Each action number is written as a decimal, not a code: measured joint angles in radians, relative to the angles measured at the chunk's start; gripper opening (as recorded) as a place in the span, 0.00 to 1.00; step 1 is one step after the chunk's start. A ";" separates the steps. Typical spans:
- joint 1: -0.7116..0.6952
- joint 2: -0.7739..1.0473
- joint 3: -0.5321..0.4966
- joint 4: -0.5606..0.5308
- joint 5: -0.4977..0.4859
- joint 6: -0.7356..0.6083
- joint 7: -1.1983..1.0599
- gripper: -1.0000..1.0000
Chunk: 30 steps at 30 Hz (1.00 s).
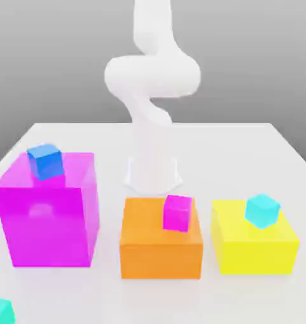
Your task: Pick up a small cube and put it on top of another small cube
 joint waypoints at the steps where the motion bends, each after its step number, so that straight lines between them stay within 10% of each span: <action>1: -0.021 0.039 0.004 0.006 0.000 0.008 0.038 0.50; 30: -0.345 1.095 -0.099 0.170 0.051 0.224 1.028 0.50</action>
